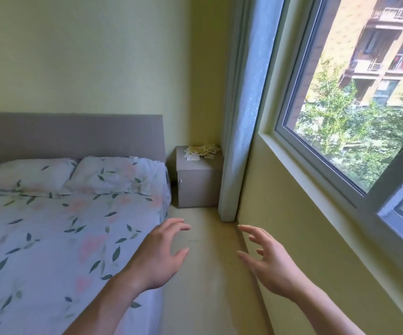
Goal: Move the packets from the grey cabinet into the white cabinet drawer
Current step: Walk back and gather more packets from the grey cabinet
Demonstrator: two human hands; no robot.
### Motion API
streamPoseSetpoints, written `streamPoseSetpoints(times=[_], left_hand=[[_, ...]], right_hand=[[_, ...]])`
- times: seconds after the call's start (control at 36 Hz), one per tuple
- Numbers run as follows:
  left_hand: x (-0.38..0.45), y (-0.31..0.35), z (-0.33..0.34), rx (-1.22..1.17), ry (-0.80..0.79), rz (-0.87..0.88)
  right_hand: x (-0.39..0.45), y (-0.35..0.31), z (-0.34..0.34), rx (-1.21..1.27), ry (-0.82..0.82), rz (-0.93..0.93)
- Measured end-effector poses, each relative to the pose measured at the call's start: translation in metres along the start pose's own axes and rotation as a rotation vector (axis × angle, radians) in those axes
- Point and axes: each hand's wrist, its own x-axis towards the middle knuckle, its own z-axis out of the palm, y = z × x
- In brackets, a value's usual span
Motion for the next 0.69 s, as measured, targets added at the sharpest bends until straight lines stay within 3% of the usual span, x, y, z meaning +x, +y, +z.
streamPoseSetpoints(times=[0.44, 0.69], left_hand=[[0.292, -0.058, -0.011, 0.053, -0.002, -0.08], [0.409, -0.112, -0.04, 0.032, 0.069, -0.205]], right_hand=[[0.326, 0.069, -0.032, 0.07, -0.069, -0.045], [0.512, 0.059, -0.034, 0.056, -0.163, -0.132]])
